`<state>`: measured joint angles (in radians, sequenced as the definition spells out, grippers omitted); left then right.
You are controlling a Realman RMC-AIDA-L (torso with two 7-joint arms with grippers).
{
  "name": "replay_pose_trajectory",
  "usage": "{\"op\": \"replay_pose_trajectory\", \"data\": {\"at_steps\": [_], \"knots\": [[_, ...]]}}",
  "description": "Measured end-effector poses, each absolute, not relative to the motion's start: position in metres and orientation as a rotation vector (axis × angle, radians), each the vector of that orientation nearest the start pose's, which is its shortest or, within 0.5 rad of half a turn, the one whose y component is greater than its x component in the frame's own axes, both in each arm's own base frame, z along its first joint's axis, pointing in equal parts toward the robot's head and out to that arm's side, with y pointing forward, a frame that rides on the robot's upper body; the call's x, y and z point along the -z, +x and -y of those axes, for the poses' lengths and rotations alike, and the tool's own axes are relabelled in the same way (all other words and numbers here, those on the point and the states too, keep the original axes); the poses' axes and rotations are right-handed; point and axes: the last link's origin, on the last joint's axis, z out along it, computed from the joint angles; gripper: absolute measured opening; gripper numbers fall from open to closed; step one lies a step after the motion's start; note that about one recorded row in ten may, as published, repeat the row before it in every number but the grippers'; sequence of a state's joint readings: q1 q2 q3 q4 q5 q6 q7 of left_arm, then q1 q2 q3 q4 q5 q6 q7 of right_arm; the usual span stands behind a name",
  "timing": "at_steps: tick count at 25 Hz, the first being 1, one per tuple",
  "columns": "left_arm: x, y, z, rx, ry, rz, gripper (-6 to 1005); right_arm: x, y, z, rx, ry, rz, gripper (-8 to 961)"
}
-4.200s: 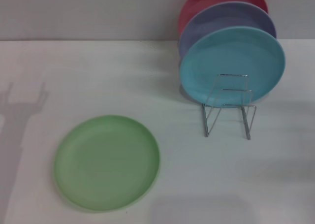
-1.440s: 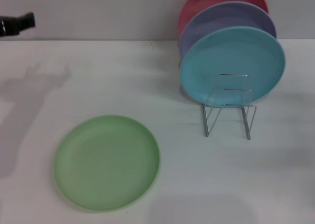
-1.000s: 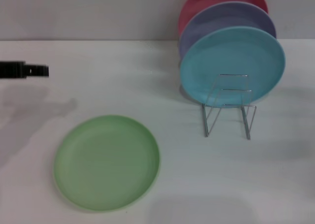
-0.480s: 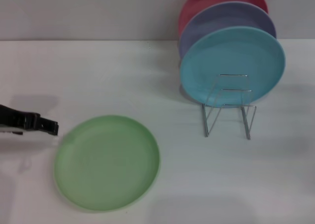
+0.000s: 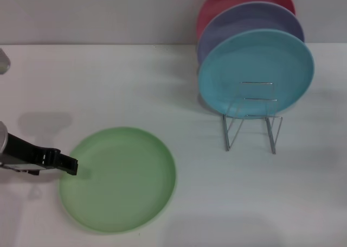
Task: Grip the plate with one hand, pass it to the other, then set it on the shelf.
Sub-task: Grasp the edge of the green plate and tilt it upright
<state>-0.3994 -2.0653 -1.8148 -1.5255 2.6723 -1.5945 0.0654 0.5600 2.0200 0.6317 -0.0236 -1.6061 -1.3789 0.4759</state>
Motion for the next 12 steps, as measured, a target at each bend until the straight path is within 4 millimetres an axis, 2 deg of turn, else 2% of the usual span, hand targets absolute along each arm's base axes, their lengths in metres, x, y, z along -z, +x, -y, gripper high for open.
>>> {"op": "replay_pose_trajectory", "data": {"at_steps": [12], "knots": [[-0.0270,-0.2416,-0.3312,-0.353,-2.021,1.597,860,-0.1030,0.3469,-0.3525,-1.037,-1.056,-0.571,721]]}}
